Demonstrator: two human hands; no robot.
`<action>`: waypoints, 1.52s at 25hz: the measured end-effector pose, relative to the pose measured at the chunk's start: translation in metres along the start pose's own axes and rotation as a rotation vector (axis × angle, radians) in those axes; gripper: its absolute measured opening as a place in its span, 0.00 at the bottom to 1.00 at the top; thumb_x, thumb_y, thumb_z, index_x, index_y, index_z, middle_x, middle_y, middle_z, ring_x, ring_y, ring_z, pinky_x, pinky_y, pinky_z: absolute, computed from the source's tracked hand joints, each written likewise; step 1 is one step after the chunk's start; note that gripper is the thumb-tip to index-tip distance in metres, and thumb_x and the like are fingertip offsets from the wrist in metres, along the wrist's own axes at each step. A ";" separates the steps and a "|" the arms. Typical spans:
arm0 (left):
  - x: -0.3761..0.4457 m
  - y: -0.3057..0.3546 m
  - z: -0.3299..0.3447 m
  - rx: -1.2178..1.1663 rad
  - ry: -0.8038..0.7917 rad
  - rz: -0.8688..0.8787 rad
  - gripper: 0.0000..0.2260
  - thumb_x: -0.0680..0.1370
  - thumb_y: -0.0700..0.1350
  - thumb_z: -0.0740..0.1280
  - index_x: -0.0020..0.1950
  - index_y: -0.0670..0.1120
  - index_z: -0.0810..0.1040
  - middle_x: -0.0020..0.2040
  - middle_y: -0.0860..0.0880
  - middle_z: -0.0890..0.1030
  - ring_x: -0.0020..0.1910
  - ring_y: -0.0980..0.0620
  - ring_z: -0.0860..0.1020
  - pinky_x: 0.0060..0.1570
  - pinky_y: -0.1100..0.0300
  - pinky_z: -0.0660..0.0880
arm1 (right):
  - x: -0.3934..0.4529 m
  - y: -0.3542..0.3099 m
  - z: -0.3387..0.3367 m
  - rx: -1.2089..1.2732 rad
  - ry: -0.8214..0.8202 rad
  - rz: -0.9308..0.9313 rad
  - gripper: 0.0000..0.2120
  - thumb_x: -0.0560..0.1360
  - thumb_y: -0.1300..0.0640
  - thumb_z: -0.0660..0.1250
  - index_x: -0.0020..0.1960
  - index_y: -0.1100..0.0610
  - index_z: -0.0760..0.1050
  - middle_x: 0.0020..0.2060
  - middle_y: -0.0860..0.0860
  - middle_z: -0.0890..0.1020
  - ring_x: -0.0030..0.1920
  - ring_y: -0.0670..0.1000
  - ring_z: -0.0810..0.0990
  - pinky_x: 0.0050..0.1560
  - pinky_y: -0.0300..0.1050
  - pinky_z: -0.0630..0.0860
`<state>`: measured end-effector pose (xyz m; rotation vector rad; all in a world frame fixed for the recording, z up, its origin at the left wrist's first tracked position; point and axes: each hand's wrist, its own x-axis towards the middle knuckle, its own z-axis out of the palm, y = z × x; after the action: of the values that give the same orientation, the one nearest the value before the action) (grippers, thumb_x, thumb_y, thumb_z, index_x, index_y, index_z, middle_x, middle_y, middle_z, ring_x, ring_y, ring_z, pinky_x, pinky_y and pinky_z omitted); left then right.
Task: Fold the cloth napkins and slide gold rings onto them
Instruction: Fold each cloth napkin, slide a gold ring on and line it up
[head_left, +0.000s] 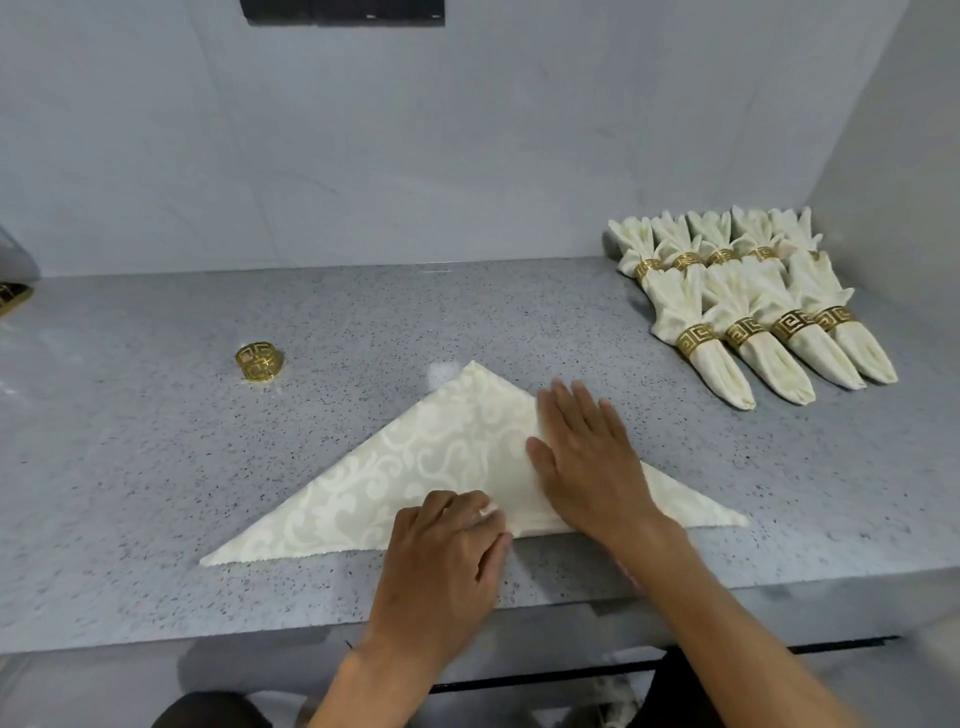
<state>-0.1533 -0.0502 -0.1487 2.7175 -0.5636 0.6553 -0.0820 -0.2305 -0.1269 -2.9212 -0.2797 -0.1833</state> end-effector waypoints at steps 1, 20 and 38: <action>0.000 0.001 0.001 0.014 0.005 -0.005 0.14 0.77 0.52 0.59 0.47 0.50 0.84 0.50 0.55 0.82 0.49 0.51 0.78 0.43 0.54 0.76 | -0.016 0.012 -0.006 0.043 0.042 0.039 0.29 0.82 0.44 0.39 0.80 0.54 0.48 0.79 0.49 0.49 0.79 0.52 0.46 0.77 0.47 0.40; 0.038 -0.080 -0.061 -0.403 -0.373 -0.126 0.13 0.79 0.41 0.66 0.52 0.60 0.82 0.50 0.61 0.78 0.52 0.61 0.76 0.55 0.57 0.75 | -0.061 -0.001 0.014 0.308 0.218 -0.155 0.07 0.75 0.47 0.62 0.44 0.48 0.78 0.44 0.39 0.76 0.44 0.46 0.73 0.44 0.43 0.69; 0.047 -0.090 -0.041 -0.802 -0.391 -0.449 0.12 0.78 0.51 0.68 0.42 0.45 0.84 0.37 0.43 0.83 0.36 0.49 0.78 0.42 0.56 0.74 | -0.074 0.012 -0.012 0.507 0.053 -0.153 0.19 0.76 0.34 0.57 0.32 0.43 0.72 0.35 0.40 0.76 0.43 0.44 0.73 0.45 0.37 0.67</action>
<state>-0.0911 0.0297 -0.1077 2.0704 -0.2015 -0.2016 -0.1530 -0.2581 -0.1277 -2.3912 -0.4649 -0.1808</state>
